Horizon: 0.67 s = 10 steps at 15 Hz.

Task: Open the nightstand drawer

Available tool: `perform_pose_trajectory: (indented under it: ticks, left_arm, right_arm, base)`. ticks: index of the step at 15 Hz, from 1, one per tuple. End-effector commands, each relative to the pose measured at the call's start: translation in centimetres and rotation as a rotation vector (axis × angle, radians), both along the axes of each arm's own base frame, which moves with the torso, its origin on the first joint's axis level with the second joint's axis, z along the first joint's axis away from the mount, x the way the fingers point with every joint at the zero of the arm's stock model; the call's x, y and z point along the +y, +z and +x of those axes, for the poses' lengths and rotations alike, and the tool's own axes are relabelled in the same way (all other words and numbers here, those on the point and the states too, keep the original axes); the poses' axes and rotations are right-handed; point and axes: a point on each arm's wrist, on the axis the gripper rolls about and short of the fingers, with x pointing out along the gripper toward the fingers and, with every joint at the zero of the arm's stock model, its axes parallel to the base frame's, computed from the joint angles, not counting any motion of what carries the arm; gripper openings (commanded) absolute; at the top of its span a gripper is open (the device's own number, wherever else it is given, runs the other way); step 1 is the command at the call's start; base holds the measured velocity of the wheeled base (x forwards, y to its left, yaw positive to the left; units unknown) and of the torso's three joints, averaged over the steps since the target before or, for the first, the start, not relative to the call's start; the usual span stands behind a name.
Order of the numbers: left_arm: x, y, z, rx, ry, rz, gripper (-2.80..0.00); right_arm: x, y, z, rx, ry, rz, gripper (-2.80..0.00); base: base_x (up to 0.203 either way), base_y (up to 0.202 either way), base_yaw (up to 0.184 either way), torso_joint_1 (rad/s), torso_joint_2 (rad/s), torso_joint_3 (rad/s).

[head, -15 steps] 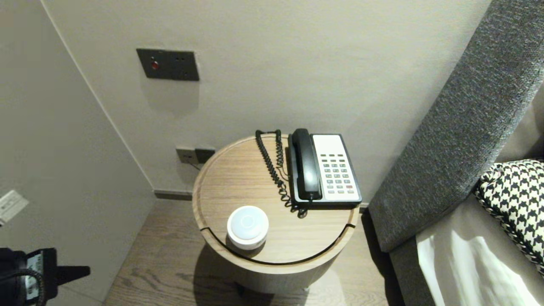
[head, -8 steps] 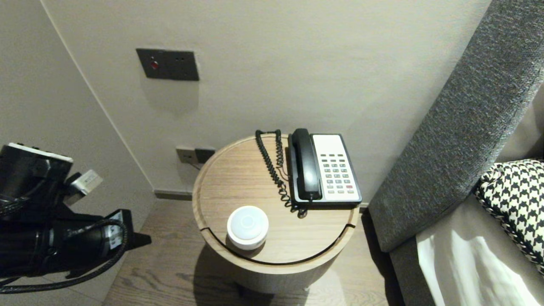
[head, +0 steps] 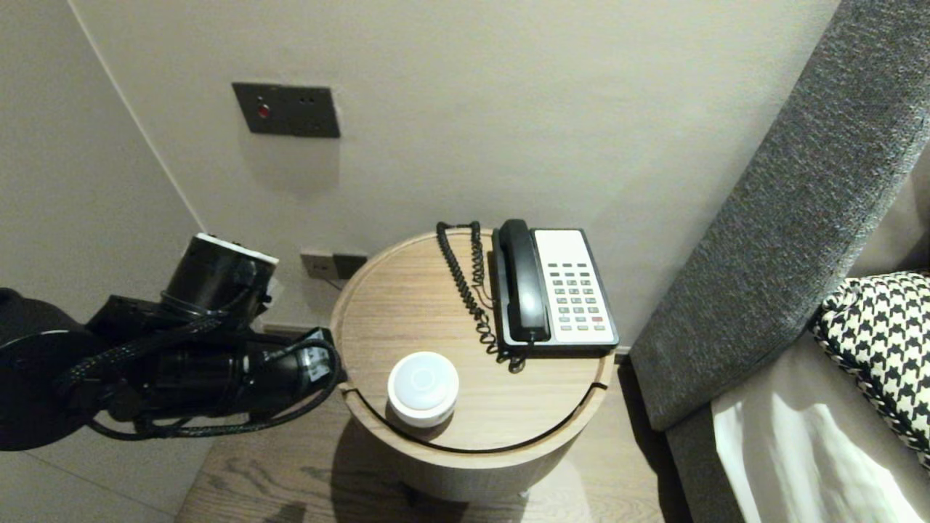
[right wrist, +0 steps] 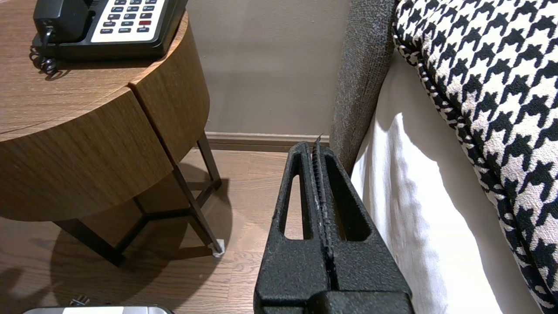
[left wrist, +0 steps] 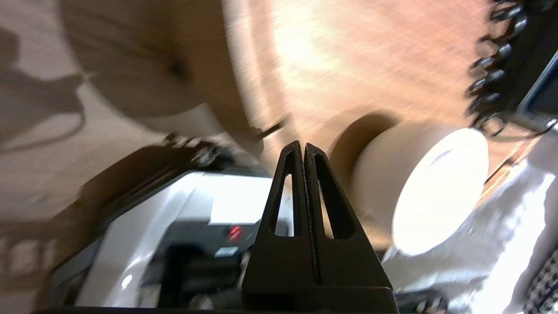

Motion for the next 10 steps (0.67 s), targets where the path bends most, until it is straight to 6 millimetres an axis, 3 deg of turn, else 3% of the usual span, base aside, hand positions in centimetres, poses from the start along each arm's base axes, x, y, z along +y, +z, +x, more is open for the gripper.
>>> perform_pose_trajectory:
  ticks: [1,10]
  left_arm:
    - [-2.1,-1.8,1.3,0.034,0.009,0.023,-2.8]
    - [-3.3,-2.5,1.7,0.024,0.001,0.021,-2.8]
  right_arm:
    - [0.0,-1.1,0.3,0.039,0.0,0.0,-2.8]
    - [0.0,-1.1,0.3,0.039,0.0,0.0,-2.8]
  base:
    - [0.0,0.0,0.0,0.0,0.0,0.0]
    - [0.0,0.0,0.0,0.0,0.0,0.0]
